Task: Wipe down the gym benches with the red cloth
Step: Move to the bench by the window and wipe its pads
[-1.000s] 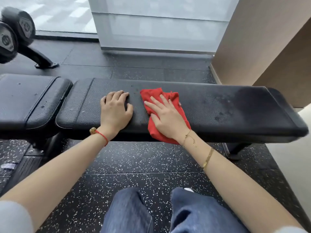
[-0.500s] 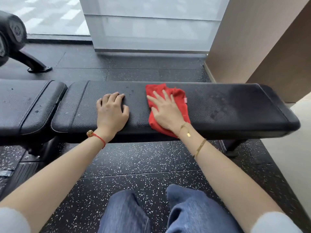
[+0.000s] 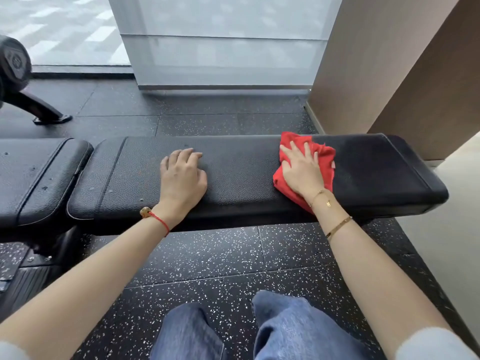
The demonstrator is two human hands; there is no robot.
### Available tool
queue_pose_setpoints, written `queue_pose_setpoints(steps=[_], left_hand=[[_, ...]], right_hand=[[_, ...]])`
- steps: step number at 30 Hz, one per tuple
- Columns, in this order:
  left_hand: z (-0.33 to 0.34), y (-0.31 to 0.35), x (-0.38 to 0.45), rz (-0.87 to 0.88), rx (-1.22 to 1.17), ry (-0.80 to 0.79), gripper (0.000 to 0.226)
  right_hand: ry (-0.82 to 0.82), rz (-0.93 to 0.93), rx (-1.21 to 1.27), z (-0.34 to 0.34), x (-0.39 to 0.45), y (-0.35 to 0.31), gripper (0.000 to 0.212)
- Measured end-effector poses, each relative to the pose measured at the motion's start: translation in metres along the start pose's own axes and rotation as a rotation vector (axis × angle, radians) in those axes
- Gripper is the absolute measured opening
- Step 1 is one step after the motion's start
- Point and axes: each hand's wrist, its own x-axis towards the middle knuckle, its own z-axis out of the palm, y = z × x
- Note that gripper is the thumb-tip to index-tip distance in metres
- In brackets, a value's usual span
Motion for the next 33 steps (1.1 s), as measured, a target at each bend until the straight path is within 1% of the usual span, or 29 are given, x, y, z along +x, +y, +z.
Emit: queue_pose_setpoints(steps=[3,6,8,12,14,15,17,21,23,25,28,33], left_hand=[[0.009,0.042,0.007,0.085,-0.057,-0.012,0.044],[0.023,0.076,0.009,0.144,-0.091,-0.035,0.043],[0.033,0.092,0.01,0.182,-0.098,-0.048,0.042],[0.047,0.11,0.012,0.226,-0.09,-0.062,0.041],[0.051,0.116,0.014,0.231,-0.086,-0.061,0.04],[0.053,0.118,0.014,0.235,-0.084,-0.059,0.04],[0.056,0.123,0.015,0.241,-0.085,-0.058,0.039],[0.061,0.132,0.016,0.233,-0.071,-0.071,0.04],[0.063,0.136,0.015,0.239,-0.076,-0.072,0.04],[0.064,0.142,0.015,0.261,-0.085,-0.064,0.041],[0.067,0.157,0.016,0.297,-0.111,-0.058,0.041],[0.079,0.189,0.016,0.352,-0.112,-0.109,0.041]], right_hand=[[-0.032,-0.153,0.054,0.007,-0.02,-0.008,0.049],[-0.011,-0.217,0.064,0.003,-0.044,0.013,0.048],[0.028,-0.169,0.057,-0.005,-0.051,0.04,0.048],[0.071,0.065,-0.01,-0.026,-0.031,0.102,0.049],[0.052,0.166,-0.048,-0.033,-0.006,0.112,0.049],[0.039,0.186,-0.056,-0.033,0.007,0.109,0.049],[0.002,0.147,-0.05,-0.028,0.028,0.091,0.05],[-0.05,-0.053,-0.008,-0.013,0.024,0.051,0.051],[-0.033,-0.104,0.019,-0.012,0.004,0.051,0.051],[0.006,-0.106,0.042,-0.015,-0.019,0.064,0.049],[0.082,-0.016,0.03,-0.023,-0.043,0.096,0.048],[0.19,0.279,-0.021,-0.041,-0.049,0.153,0.048]])
